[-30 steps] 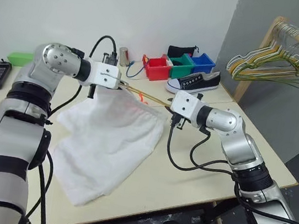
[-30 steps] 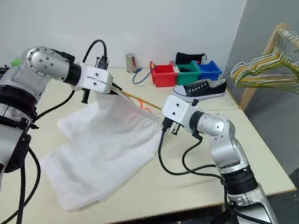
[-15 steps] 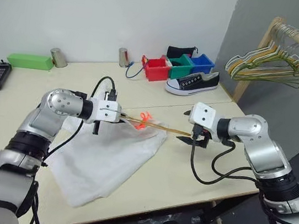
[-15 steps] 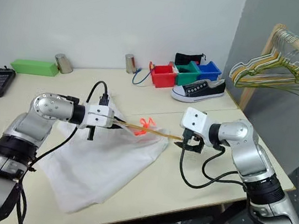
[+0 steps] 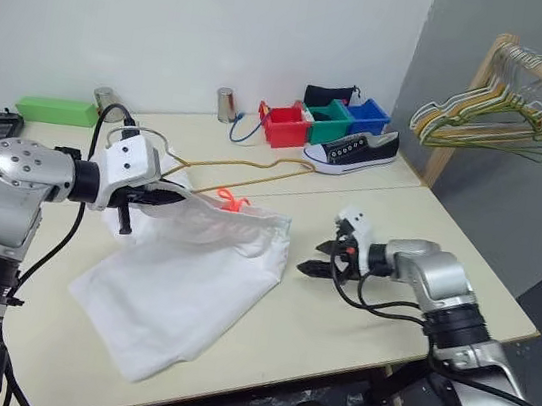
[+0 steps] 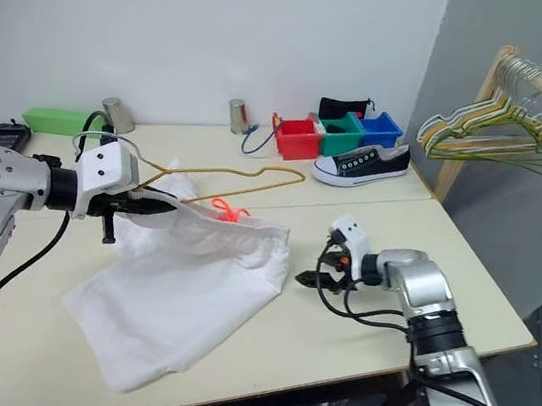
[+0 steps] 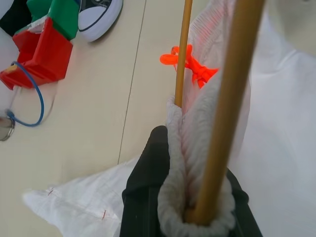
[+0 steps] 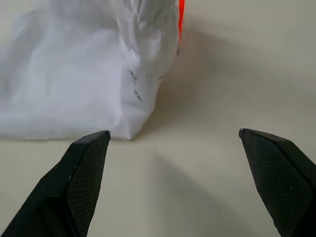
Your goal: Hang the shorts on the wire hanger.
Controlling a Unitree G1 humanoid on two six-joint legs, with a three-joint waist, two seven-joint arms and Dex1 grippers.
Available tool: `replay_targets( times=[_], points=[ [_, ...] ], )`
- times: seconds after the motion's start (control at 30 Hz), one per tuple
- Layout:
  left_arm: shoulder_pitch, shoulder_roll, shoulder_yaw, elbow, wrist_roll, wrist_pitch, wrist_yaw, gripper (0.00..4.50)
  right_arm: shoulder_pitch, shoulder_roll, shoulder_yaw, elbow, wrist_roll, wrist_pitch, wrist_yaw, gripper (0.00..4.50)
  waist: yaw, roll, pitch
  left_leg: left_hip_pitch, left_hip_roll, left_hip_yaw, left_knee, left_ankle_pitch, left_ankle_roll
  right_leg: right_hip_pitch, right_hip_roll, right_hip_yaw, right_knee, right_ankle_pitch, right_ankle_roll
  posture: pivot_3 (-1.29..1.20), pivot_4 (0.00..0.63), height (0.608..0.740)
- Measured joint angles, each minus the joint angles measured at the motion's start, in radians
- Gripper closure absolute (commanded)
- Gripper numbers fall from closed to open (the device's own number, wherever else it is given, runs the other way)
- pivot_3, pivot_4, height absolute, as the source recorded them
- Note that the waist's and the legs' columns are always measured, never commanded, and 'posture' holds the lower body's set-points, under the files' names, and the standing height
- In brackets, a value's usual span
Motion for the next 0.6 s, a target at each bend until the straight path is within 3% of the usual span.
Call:
replay_targets(
  times=[0.2, 0.47, 0.6],
  points=[
    [0.010, 0.001, 0.000, -0.016, -0.009, 0.003, 0.003, 4.50, -0.085, 0.060, -0.102, 0.012, 0.107, 0.123, -0.041, 0.07, 0.019, 0.000, 0.000, 0.000, 0.000, -0.001, 0.000, 0.000, 0.000, 0.000, 0.000, 0.000, 0.000, 0.000, 0.000, -0.11, 0.028, 0.740],
    [0.010, 0.001, 0.000, -0.027, -0.007, 0.000, 0.011, 4.50, -0.096, 0.089, -0.123, 0.053, 0.127, 0.125, -0.112, 0.07, 0.026, 0.000, 0.000, 0.000, 0.000, 0.000, 0.000, 0.000, 0.000, 0.000, 0.000, 0.000, 0.000, 0.000, 0.000, -0.12, 0.025, 0.740],
    [0.010, 0.001, -0.002, -0.027, -0.006, 0.000, 0.016, 4.50, -0.096, 0.109, -0.122, 0.077, 0.124, 0.089, -0.137, 0.75, 0.025, 0.000, 0.000, 0.000, 0.000, 0.000, -0.001, 0.000, 0.000, 0.000, 0.000, 0.000, 0.000, 0.000, 0.000, -0.12, 0.024, 0.740]
  ],
)
